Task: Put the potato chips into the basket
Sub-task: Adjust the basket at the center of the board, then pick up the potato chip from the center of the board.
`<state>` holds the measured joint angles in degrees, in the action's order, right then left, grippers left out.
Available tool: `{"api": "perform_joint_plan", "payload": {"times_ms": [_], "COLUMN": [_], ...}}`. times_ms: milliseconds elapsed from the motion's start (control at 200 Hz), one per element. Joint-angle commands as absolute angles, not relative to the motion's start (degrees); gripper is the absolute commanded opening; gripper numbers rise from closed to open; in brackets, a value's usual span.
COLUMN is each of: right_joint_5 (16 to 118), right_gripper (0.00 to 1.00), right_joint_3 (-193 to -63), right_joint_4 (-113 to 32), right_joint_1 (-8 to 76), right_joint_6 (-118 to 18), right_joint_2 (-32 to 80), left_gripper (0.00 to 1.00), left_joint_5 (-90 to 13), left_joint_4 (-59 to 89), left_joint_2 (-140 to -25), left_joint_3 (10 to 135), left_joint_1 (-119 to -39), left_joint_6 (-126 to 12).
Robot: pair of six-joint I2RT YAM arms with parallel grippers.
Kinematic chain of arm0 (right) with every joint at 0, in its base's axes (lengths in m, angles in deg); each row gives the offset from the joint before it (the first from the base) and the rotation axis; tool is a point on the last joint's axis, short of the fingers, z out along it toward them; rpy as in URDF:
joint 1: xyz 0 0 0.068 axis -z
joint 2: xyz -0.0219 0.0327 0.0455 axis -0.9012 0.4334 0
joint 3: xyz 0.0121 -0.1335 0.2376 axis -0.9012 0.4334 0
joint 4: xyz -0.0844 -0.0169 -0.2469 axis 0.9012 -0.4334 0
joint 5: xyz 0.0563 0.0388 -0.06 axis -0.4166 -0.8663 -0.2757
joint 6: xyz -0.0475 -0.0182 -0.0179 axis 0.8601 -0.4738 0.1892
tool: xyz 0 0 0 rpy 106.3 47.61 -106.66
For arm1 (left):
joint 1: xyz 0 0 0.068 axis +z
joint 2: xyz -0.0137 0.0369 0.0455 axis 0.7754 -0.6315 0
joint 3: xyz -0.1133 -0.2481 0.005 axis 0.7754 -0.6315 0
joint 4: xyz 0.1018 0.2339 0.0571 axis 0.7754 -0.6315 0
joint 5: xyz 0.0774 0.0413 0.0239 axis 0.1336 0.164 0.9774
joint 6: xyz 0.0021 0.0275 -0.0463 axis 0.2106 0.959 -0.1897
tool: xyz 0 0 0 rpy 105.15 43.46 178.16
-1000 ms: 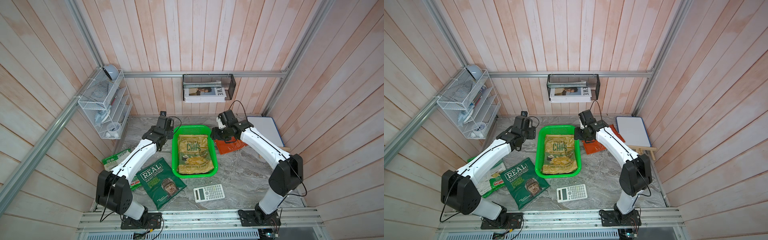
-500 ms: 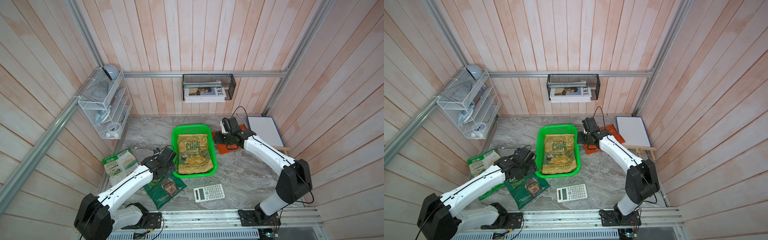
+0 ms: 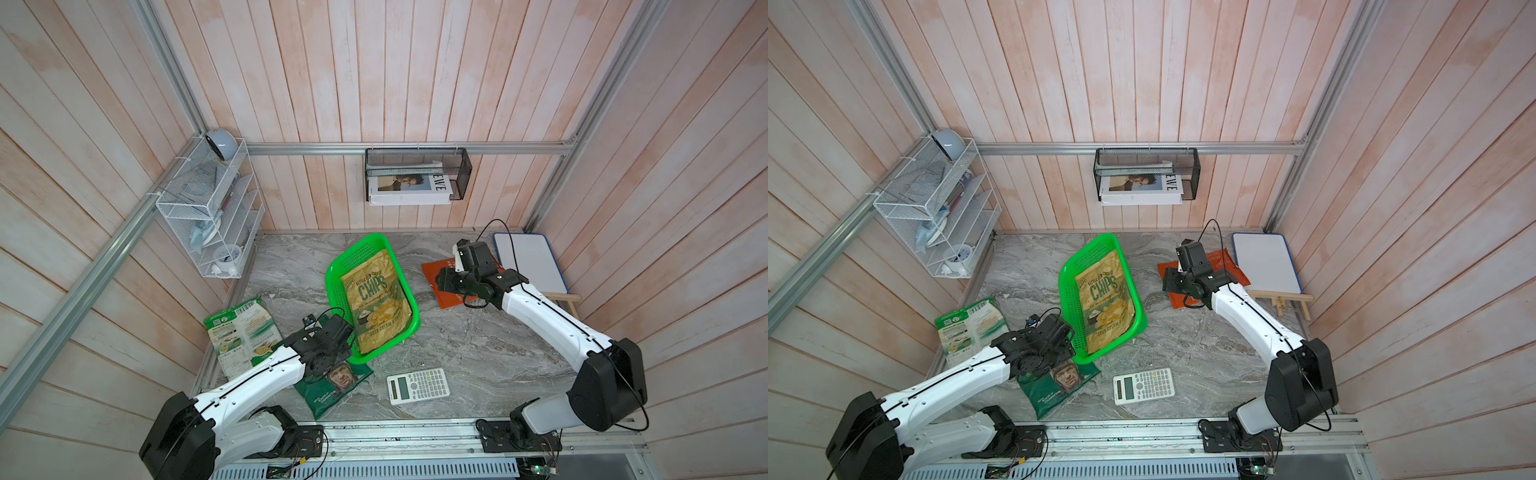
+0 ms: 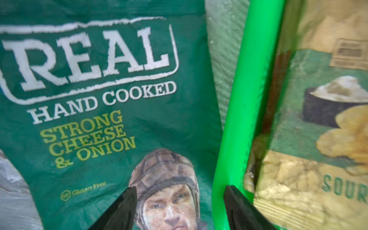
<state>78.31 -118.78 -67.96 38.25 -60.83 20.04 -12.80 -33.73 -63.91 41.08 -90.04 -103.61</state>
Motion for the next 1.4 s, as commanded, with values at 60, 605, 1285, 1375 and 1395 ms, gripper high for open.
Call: {"api": "perform_joint_plan", "payload": {"times_ms": [60, 605, 1285, 1375, 1395], "right_joint_5": [75.69, 77.05, 79.31, 78.71, 78.61], "right_gripper": [0.59, 0.59, 0.59, 0.59, 0.59], "right_joint_3": [-118.57, -119.24, -114.26, -114.4, -114.58], "right_joint_4": [-67.81, -68.92, -66.99, -66.66, -66.66], "right_joint_1": [38.0, 37.72, 37.82, 37.86, 37.88], "right_joint_6": [-62.23, -62.46, -61.56, -62.17, -62.25], "right_joint_2": [21.07, 21.51, 15.6, 16.29, 16.41], "left_gripper": [0.75, 0.75, 0.52, 0.4, 0.37], "left_joint_5": [-8.92, -8.98, -16.2, -15.34, -15.0], "left_joint_4": [-34.09, -35.83, -24.7, -25.62, -26.14], "left_joint_2": [-63.91, -57.01, -62.96, -62.31, -62.1], "left_joint_3": [51.95, 35.39, 24.85, 25.32, 25.59], "left_joint_1": [-90.3, -90.04, -90.13, -90.14, -90.13], "left_joint_6": [-92.91, -109.75, -111.34, -110.96, -110.79]}}
